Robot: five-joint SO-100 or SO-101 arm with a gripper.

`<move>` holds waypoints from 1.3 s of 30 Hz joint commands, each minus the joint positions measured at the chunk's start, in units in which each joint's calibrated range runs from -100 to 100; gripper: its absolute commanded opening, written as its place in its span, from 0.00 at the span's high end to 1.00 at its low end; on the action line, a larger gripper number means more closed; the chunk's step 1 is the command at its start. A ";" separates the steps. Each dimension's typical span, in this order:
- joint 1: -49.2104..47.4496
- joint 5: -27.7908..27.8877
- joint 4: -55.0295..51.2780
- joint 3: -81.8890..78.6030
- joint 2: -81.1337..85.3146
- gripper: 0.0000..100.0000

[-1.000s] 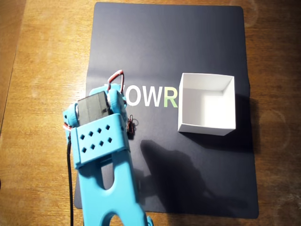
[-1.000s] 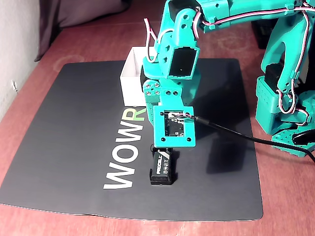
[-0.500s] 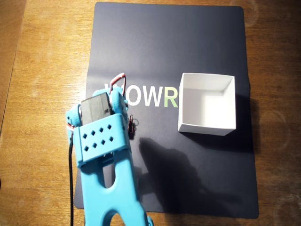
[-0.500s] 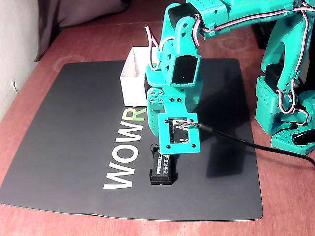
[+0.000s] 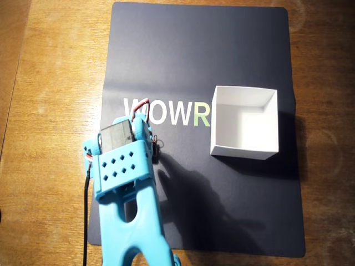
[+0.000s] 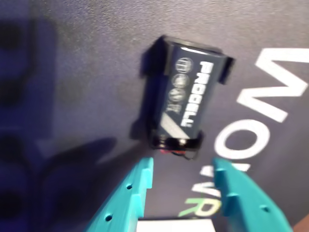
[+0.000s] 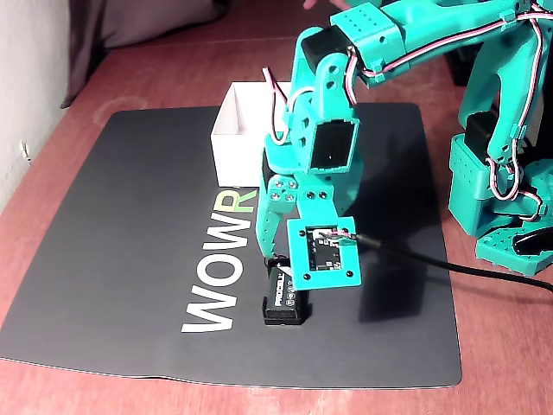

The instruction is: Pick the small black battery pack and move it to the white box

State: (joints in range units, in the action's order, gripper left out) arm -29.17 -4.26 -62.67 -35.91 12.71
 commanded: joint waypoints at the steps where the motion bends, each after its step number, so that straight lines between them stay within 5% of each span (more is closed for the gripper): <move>1: -1.03 -0.28 0.44 -0.60 0.31 0.82; 7: -3.14 -0.77 0.62 -0.69 0.31 0.82; 18: -4.44 -9.73 2.02 -0.69 0.22 0.82; 39: -4.08 -9.19 2.02 9.92 -10.30 0.82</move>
State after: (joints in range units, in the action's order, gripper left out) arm -33.75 -13.66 -61.10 -30.18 3.22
